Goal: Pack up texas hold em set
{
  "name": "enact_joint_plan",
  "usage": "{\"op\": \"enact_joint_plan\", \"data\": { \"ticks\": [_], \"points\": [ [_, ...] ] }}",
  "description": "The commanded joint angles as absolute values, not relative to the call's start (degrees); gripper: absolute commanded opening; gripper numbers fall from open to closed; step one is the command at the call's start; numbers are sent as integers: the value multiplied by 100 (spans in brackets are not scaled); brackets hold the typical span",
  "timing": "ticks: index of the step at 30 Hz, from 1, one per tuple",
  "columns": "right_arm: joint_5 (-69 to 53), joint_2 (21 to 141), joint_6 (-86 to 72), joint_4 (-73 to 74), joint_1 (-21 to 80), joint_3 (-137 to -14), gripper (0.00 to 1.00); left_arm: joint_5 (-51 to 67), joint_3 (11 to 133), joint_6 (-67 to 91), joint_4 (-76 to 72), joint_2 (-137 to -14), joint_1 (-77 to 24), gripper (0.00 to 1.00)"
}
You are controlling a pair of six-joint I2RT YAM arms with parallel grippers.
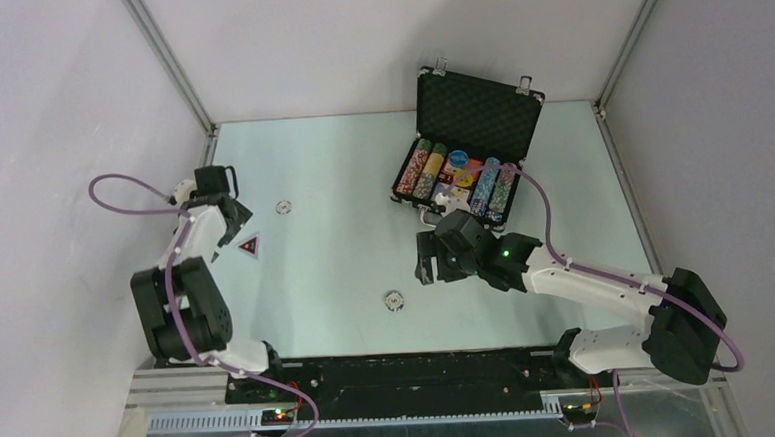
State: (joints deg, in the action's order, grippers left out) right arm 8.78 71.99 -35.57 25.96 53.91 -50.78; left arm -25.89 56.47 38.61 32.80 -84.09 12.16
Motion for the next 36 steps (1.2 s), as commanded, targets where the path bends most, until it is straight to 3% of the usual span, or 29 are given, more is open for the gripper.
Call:
{"op": "enact_joint_plan", "data": {
  "ticks": [1, 10, 20, 32, 36],
  "points": [
    [411, 7223, -3362, 2065, 5223, -4945, 78, -2751, 6314, 4081, 2957, -9033, 1375, 100],
    [82, 7265, -3136, 1885, 4778, -4770, 78, -2241, 6886, 4069, 2795, -10201, 1460, 100],
    [-163, 7064, -3129, 1890, 4609, -4650, 78, -1661, 6748, 4369, 2787, -10320, 1453, 91],
    [-138, 6631, -3222, 2062, 4597, -4529, 78, -1330, 6669, 4578, 2864, -10657, 1379, 93],
    [-125, 6551, -3241, 2119, 4590, -4510, 78, -1136, 6658, 4558, 2881, -10720, 1326, 88]
  ]
}}
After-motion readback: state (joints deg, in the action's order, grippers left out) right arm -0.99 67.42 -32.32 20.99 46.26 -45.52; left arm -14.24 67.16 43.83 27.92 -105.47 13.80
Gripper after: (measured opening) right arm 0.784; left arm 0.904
